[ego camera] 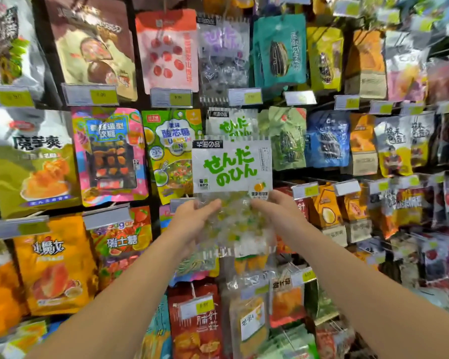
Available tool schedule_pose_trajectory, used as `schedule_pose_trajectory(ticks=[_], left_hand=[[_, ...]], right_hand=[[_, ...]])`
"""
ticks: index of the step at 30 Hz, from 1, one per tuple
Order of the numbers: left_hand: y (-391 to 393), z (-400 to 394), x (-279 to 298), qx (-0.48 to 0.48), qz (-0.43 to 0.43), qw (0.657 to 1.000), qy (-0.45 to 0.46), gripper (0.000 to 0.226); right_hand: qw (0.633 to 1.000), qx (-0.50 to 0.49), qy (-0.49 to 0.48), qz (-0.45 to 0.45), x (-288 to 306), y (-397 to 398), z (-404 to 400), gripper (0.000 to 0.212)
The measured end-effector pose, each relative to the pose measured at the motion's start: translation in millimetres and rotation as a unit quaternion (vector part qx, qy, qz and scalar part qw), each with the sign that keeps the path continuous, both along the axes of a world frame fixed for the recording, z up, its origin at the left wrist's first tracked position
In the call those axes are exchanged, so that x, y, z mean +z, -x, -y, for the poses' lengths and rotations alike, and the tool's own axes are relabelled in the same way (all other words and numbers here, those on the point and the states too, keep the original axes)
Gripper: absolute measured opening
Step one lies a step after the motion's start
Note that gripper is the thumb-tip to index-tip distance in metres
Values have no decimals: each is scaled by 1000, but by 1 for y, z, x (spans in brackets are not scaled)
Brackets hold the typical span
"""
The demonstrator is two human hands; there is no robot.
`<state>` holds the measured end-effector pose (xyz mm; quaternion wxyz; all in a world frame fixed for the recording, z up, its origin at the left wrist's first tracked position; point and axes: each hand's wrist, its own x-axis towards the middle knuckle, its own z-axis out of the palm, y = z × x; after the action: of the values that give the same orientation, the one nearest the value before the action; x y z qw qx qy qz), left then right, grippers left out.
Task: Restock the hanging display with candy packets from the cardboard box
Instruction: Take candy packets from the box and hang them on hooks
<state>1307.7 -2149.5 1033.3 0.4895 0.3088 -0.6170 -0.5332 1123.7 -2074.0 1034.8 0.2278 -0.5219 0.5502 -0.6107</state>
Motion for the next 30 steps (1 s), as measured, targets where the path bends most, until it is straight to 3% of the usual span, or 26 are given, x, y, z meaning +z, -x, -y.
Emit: schedule_pose_trajectory(ticks=[1, 2, 6, 12, 17, 23, 28, 30], left_hand=[[6, 6, 5, 6, 3, 1000, -3, 39], [11, 17, 8, 13, 7, 1000, 6, 40], [25, 44, 27, 48, 23, 998, 37, 39], [37, 66, 53, 111, 73, 987, 90, 33], [48, 79, 70, 156, 90, 979, 93, 33], [69, 84, 80, 182, 81, 977, 74, 22], [86, 92, 86, 211, 75, 972, 67, 63], [92, 93, 88, 208, 60, 975, 57, 59]], right_hand=[[1000, 7, 0, 10, 4, 8, 11, 37], [1000, 9, 2, 13, 8, 16, 21, 30], [1000, 4, 5, -7, 31, 44, 68, 31], [992, -13, 49, -120, 91, 74, 106, 62], [981, -36, 139, -132, 145, 93, 128, 76], [974, -16, 171, -149, 187, 101, 144, 86], [970, 50, 216, -105, 212, 108, 145, 71], [965, 87, 232, -81, 221, 112, 145, 54]])
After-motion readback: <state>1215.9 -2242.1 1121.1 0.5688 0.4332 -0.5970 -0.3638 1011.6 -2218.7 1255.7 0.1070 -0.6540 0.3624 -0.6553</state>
